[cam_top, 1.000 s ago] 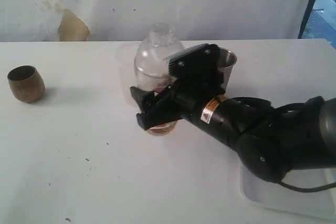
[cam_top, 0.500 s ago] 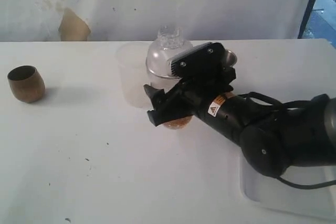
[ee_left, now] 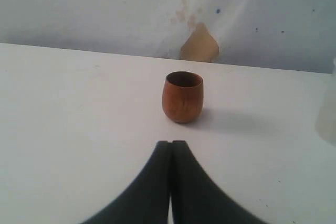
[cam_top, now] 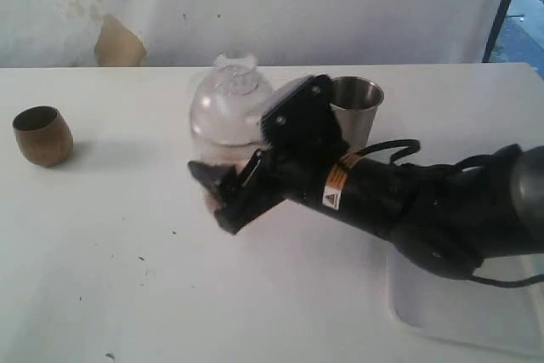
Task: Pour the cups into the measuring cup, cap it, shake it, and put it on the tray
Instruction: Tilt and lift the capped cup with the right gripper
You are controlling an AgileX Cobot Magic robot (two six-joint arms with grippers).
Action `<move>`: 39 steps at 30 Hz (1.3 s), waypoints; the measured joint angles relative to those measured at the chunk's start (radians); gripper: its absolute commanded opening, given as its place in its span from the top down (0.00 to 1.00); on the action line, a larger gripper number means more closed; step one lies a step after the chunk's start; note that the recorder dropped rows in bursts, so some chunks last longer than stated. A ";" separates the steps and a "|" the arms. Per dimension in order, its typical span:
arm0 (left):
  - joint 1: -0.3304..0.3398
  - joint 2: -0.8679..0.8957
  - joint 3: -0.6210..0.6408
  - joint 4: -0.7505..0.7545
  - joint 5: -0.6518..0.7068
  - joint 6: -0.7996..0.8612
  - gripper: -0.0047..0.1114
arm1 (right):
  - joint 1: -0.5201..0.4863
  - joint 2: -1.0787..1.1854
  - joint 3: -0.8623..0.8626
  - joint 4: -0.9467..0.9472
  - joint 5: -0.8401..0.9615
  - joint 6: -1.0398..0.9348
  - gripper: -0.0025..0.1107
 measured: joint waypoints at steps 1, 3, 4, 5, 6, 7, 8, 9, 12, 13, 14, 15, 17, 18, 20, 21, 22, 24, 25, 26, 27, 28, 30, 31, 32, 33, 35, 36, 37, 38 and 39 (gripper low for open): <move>0.000 0.000 0.000 0.000 0.000 0.000 0.96 | 0.000 0.024 -0.010 -0.056 -0.005 0.007 0.98; 0.000 0.000 0.000 0.000 0.000 0.000 0.96 | 0.002 0.072 -0.038 -0.137 -0.009 0.021 0.98; 0.000 0.000 0.000 0.000 0.000 0.000 0.96 | 0.002 0.091 -0.051 -0.158 -0.009 0.023 0.98; 0.000 0.000 0.000 0.000 0.000 0.000 0.96 | 0.002 0.113 -0.067 -0.178 -0.009 0.027 0.98; 0.000 0.000 0.000 0.000 0.000 0.000 0.96 | 0.002 0.134 -0.083 -0.191 -0.009 0.032 0.98; 0.000 0.000 0.000 0.000 0.000 0.000 0.96 | 0.002 0.149 -0.095 -0.196 -0.009 0.039 0.98; 0.000 0.000 0.000 0.000 0.000 0.000 0.96 | 0.002 0.169 -0.113 -0.204 -0.009 0.049 0.98; 0.000 0.000 0.000 0.000 0.000 0.000 0.96 | 0.002 0.181 -0.124 -0.211 -0.009 0.057 0.98; 0.000 0.000 0.000 0.000 0.000 0.000 0.96 | 0.002 0.218 -0.153 -0.233 -0.004 0.086 0.98; 0.000 0.000 0.000 0.000 0.000 0.000 0.96 | 0.002 0.225 -0.156 -0.237 0.002 0.092 0.98; 0.000 0.000 0.000 0.000 0.000 0.000 0.96 | 0.002 0.232 -0.161 -0.239 0.011 0.098 0.98; 0.000 0.000 0.000 0.000 0.000 0.000 0.96 | 0.002 0.239 -0.163 -0.241 0.017 0.102 0.98; 0.000 0.000 0.000 0.000 0.000 0.000 0.96 | 0.002 0.246 -0.165 -0.238 0.017 0.111 0.98; 0.000 0.000 0.000 0.000 0.000 0.000 0.96 | 0.002 0.246 -0.165 -0.238 0.017 0.113 0.98; 0.000 0.000 0.000 0.000 0.000 0.000 0.96 | 0.002 0.246 -0.165 -0.238 0.017 0.113 0.98; 0.000 0.000 0.000 0.000 0.000 0.000 0.96 | 0.002 0.246 -0.165 -0.238 0.017 0.115 0.98; 0.000 0.000 0.000 0.000 0.000 0.000 0.96 | 0.002 0.246 -0.165 -0.238 0.017 0.117 0.98; 0.000 0.000 0.000 0.000 0.000 0.000 0.96 | 0.002 0.246 -0.165 -0.238 0.017 0.121 0.92; 0.000 0.000 0.000 0.000 0.000 0.000 0.96 | 0.002 0.246 -0.165 -0.237 0.020 0.121 0.87; 0.000 0.000 0.000 0.000 0.000 0.000 0.96 | 0.002 0.246 -0.165 -0.237 0.022 0.123 0.81; 0.000 0.000 0.000 0.000 0.000 0.000 0.96 | 0.002 0.246 -0.165 -0.237 0.024 0.126 0.73; 0.000 0.000 0.000 0.000 0.000 0.000 0.96 | 0.002 0.246 -0.165 -0.237 0.026 0.128 0.64; 0.000 0.000 0.000 0.000 0.000 0.000 0.96 | 0.002 0.246 -0.169 -0.235 0.032 0.130 0.46; 0.000 0.000 0.000 0.000 0.000 0.000 0.96 | 0.002 0.246 -0.169 -0.235 0.037 0.132 0.40; 0.000 0.000 0.000 0.000 0.000 0.000 0.96 | 0.002 0.246 -0.173 -0.235 0.042 0.132 0.33; 0.000 0.000 0.000 0.000 0.000 0.000 0.96 | 0.002 0.246 -0.173 -0.231 0.047 0.132 0.29; 0.000 0.000 0.000 0.000 0.000 0.000 0.96 | 0.002 0.246 -0.173 -0.221 0.052 0.129 0.26; 0.000 0.000 0.000 0.000 0.000 0.000 0.96 | 0.002 0.246 -0.173 -0.214 0.055 0.129 0.26; 0.000 0.000 0.000 0.000 0.000 0.000 0.96 | 0.002 0.246 -0.173 -0.212 0.055 0.127 0.26; 0.000 0.000 0.000 0.000 0.000 0.000 0.96 | 0.002 0.246 -0.173 -0.211 0.057 0.125 0.26; 0.000 0.000 0.000 0.000 0.000 0.000 0.96 | 0.002 0.246 -0.173 -0.211 0.059 0.123 0.26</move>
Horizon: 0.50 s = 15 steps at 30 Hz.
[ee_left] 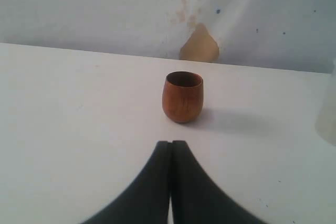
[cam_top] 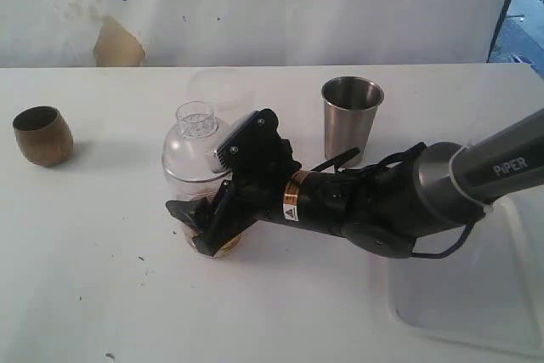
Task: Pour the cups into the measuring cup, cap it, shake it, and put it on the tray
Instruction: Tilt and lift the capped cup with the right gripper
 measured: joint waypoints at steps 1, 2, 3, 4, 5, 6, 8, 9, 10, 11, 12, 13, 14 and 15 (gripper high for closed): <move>0.000 0.000 0.000 0.000 0.000 0.000 0.96 | 0.000 0.000 0.000 0.000 0.000 0.000 0.26; 0.000 0.000 0.000 0.000 0.000 0.000 0.96 | 0.000 0.000 0.000 0.000 0.000 0.000 0.26; 0.000 0.000 0.000 0.000 0.000 0.000 0.96 | 0.000 0.002 0.000 0.000 0.000 0.000 0.26; 0.000 0.000 0.000 0.000 0.000 0.000 0.96 | 0.000 0.004 0.000 0.000 0.000 0.000 0.26; 0.000 0.000 0.000 0.000 0.000 0.000 0.96 | 0.000 0.007 0.000 0.005 0.000 0.000 0.26; 0.000 0.000 0.000 0.000 0.000 0.000 0.96 | 0.000 0.009 -0.002 0.007 0.000 0.000 0.26; 0.000 0.000 0.000 0.000 0.000 0.000 0.96 | 0.000 0.011 -0.004 0.009 0.004 0.000 0.26; 0.000 0.000 0.000 0.000 0.000 0.000 0.96 | 0.000 0.011 -0.004 0.009 0.006 0.000 0.26; 0.000 0.000 0.000 0.000 0.000 0.000 0.96 | 0.000 0.011 -0.004 0.009 0.006 -0.002 0.26; 0.000 0.000 0.000 0.000 0.000 0.000 0.96 | 0.000 0.011 -0.004 0.011 0.006 -0.005 0.26; 0.000 0.000 0.000 0.000 0.000 0.000 0.96 | 0.000 0.011 -0.004 0.016 0.006 -0.008 0.25; 0.000 0.000 0.000 0.000 0.000 0.000 0.96 | 0.000 0.011 -0.004 0.023 0.006 -0.009 0.23; 0.000 0.000 0.000 0.000 0.000 0.000 0.96 | 0.000 0.011 -0.004 0.031 0.009 -0.010 0.20; 0.000 0.000 0.000 0.000 0.000 0.000 0.96 | 0.000 0.011 -0.004 0.035 0.011 -0.020 0.16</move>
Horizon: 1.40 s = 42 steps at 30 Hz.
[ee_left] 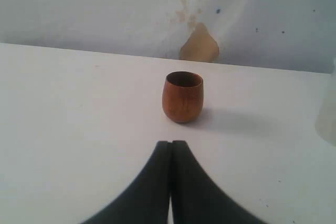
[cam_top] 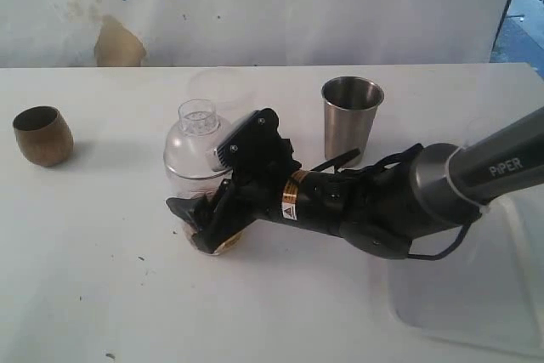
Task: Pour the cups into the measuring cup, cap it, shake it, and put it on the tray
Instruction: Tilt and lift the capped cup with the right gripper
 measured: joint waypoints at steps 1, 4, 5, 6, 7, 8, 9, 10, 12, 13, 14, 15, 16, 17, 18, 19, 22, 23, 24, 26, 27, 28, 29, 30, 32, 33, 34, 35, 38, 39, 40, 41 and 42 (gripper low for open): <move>0.000 0.000 0.000 0.000 0.000 0.000 0.96 | 0.000 0.000 0.000 0.000 0.013 -0.019 0.13; 0.000 0.000 0.000 0.000 0.000 0.000 0.96 | 0.000 0.015 0.002 0.002 0.092 -0.052 0.05; 0.000 0.000 0.000 0.000 0.000 0.000 0.96 | 0.000 0.017 0.002 0.002 0.108 -0.058 0.05; 0.000 0.000 0.000 0.000 0.000 0.000 0.96 | 0.000 0.019 0.002 0.004 0.120 -0.060 0.05; 0.000 0.000 0.000 0.000 0.000 0.000 0.96 | 0.000 0.019 0.002 0.005 0.125 -0.062 0.05; 0.000 0.000 0.000 0.000 0.000 0.000 0.96 | 0.000 0.019 0.002 0.006 0.127 -0.062 0.05; 0.000 0.000 0.000 0.000 0.000 0.000 0.96 | 0.000 0.019 0.002 0.006 0.127 -0.064 0.05; 0.000 0.000 0.000 0.000 0.000 0.000 0.96 | 0.000 0.019 0.002 0.006 0.127 -0.064 0.05; 0.000 0.000 0.000 0.000 0.000 0.000 0.96 | 0.000 0.019 0.002 0.006 0.116 -0.066 0.05; 0.000 0.000 0.000 0.000 0.000 0.000 0.96 | 0.000 0.019 0.002 0.006 0.103 -0.066 0.05; 0.000 0.000 0.000 0.000 0.000 0.000 0.96 | 0.000 0.019 0.002 0.008 0.090 -0.066 0.05; 0.000 0.000 0.000 0.000 0.000 0.000 0.96 | 0.000 0.019 0.002 0.013 0.071 -0.066 0.05; 0.000 0.000 0.000 0.000 0.000 0.000 0.96 | 0.000 0.019 0.002 0.022 0.051 -0.066 0.05; 0.000 0.000 0.000 0.000 0.000 0.000 0.96 | 0.000 0.019 0.002 0.027 0.034 -0.066 0.05; 0.000 0.000 0.000 0.000 0.000 0.000 0.96 | 0.000 0.019 0.002 0.037 0.021 -0.066 0.05; 0.000 0.000 0.000 0.000 0.000 0.000 0.96 | 0.000 0.019 0.002 0.047 0.014 -0.066 0.05; 0.000 0.000 0.000 0.000 0.000 0.000 0.96 | 0.000 0.019 0.002 0.069 0.009 -0.066 0.05; 0.000 0.000 0.000 0.000 0.000 0.000 0.96 | 0.000 0.021 0.002 0.076 -0.003 -0.066 0.05; 0.000 0.000 0.000 0.000 0.000 0.000 0.96 | 0.000 0.023 0.002 0.078 -0.016 -0.066 0.05; 0.000 0.000 0.000 0.000 0.000 0.000 0.96 | 0.000 0.037 0.002 0.086 -0.069 -0.066 0.05; 0.000 0.000 0.000 0.000 0.000 0.000 0.96 | 0.000 0.051 0.002 0.089 -0.098 -0.066 0.05; 0.000 0.000 0.000 0.000 0.000 0.000 0.96 | 0.000 0.055 0.002 0.090 -0.104 -0.066 0.05; 0.000 0.000 0.000 0.000 0.000 0.000 0.96 | 0.000 0.058 0.002 0.090 -0.108 -0.066 0.05; 0.000 0.000 0.000 0.000 0.000 0.000 0.96 | 0.000 0.060 0.002 0.091 -0.110 -0.066 0.05; 0.000 0.000 0.000 0.000 0.000 0.000 0.96 | 0.000 0.060 0.002 0.091 -0.119 -0.059 0.05; 0.000 0.000 0.000 0.000 0.000 0.000 0.96 | 0.000 0.060 0.002 0.093 -0.126 -0.059 0.05; 0.000 0.000 0.000 0.000 0.000 0.000 0.96 | 0.000 0.060 0.002 0.093 -0.135 -0.055 0.05; 0.000 0.000 0.000 0.000 0.000 0.000 0.96 | 0.000 0.060 0.002 0.093 -0.146 -0.048 0.05; 0.000 0.000 0.000 0.000 0.000 0.000 0.96 | 0.000 0.060 0.000 0.091 -0.155 -0.013 0.05; 0.000 0.000 0.000 0.000 0.000 0.000 0.96 | 0.000 0.062 -0.008 0.089 -0.149 -0.011 0.05; 0.000 0.000 0.000 0.000 0.000 0.000 0.96 | 0.000 0.069 -0.017 0.089 -0.145 -0.009 0.05; 0.000 0.000 0.000 0.000 0.000 0.000 0.96 | 0.000 0.074 -0.024 0.089 -0.143 -0.007 0.05; 0.000 0.000 0.000 0.000 0.000 0.000 0.96 | 0.000 0.080 -0.032 0.089 -0.141 -0.007 0.05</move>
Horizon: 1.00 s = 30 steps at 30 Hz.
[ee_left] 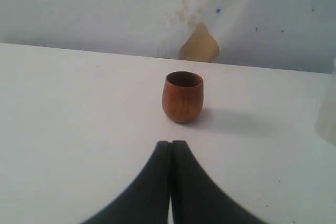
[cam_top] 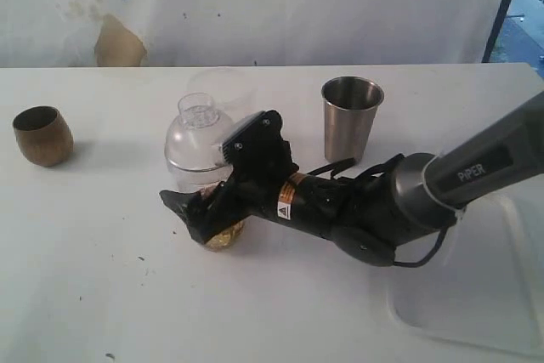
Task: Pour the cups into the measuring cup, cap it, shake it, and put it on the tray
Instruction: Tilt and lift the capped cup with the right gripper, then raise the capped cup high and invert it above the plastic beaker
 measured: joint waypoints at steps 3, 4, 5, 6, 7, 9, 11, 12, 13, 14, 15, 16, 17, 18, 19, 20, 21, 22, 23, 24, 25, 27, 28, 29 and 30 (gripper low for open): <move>0.000 0.000 0.000 0.000 0.000 0.000 0.96 | 0.000 0.023 -0.014 -0.002 0.011 0.000 0.05; 0.000 0.000 0.000 0.000 0.000 0.000 0.96 | 0.000 0.023 -0.014 -0.004 0.011 0.000 0.05; 0.000 0.000 0.000 0.000 0.000 0.000 0.96 | 0.000 0.023 -0.014 -0.004 0.012 0.000 0.05; 0.000 0.000 0.000 0.000 0.000 0.000 0.96 | 0.000 0.023 -0.014 -0.004 0.012 0.000 0.06; 0.000 0.000 0.000 0.000 0.000 0.000 0.96 | 0.000 0.023 -0.014 -0.004 0.010 0.000 0.10; 0.000 0.000 0.000 0.000 0.000 0.000 0.96 | 0.000 0.023 -0.014 -0.006 0.010 0.000 0.22; 0.000 0.000 0.000 0.000 0.000 0.000 0.96 | 0.000 0.023 -0.014 -0.008 0.010 0.000 0.39; 0.000 0.000 0.000 0.000 0.000 0.000 0.96 | 0.000 0.023 -0.014 -0.010 0.010 0.000 0.55; 0.000 0.000 0.000 0.000 0.000 0.000 0.96 | 0.000 0.023 -0.014 -0.011 0.010 0.003 0.66; 0.000 0.000 0.000 0.000 0.000 0.000 0.96 | 0.000 0.023 -0.014 -0.011 0.010 0.003 0.78; 0.000 0.000 0.000 0.000 0.000 0.000 0.96 | 0.000 0.023 -0.014 -0.011 0.010 0.003 0.95; 0.000 0.000 0.000 0.000 0.000 0.000 0.96 | 0.000 0.023 -0.014 -0.011 0.010 0.005 0.97; 0.000 0.000 0.000 0.000 0.000 0.000 0.96 | 0.000 0.023 -0.014 -0.011 0.014 0.010 0.98; 0.000 0.000 0.000 0.000 0.000 0.000 0.96 | 0.000 0.023 -0.014 -0.011 0.018 0.014 0.98; 0.000 0.000 0.000 0.000 0.000 0.000 0.96 | 0.000 0.019 -0.014 -0.011 0.023 0.023 0.98; 0.000 0.000 0.000 0.000 0.000 0.000 0.96 | 0.000 0.015 -0.014 -0.011 0.032 0.027 0.98; 0.000 0.000 0.000 0.000 0.000 0.000 0.96 | 0.000 0.008 -0.014 -0.011 0.045 0.030 0.98; 0.000 0.000 0.000 0.000 0.000 0.000 0.96 | 0.000 -0.001 -0.014 -0.015 0.060 0.037 0.98; 0.000 0.000 0.000 0.000 0.000 0.000 0.96 | 0.000 -0.012 -0.014 -0.018 0.077 0.037 0.98; 0.000 0.000 0.000 0.000 0.000 0.000 0.96 | 0.000 -0.027 -0.014 -0.018 0.102 0.042 0.98; 0.000 0.000 0.000 0.000 0.000 0.000 0.96 | 0.000 -0.048 -0.014 -0.018 0.131 0.042 0.98; 0.000 0.000 0.000 0.000 0.000 0.000 0.96 | 0.000 -0.103 -0.014 -0.018 0.198 0.043 0.98; 0.000 0.000 0.000 0.000 0.000 0.000 0.96 | 0.000 -0.140 -0.016 -0.018 0.238 0.041 0.98; 0.000 0.000 0.000 0.000 0.000 0.000 0.96 | 0.000 -0.172 -0.018 -0.018 0.276 0.031 0.98; 0.000 0.000 0.000 0.000 0.000 0.000 0.96 | 0.000 -0.211 -0.022 -0.018 0.306 0.014 0.98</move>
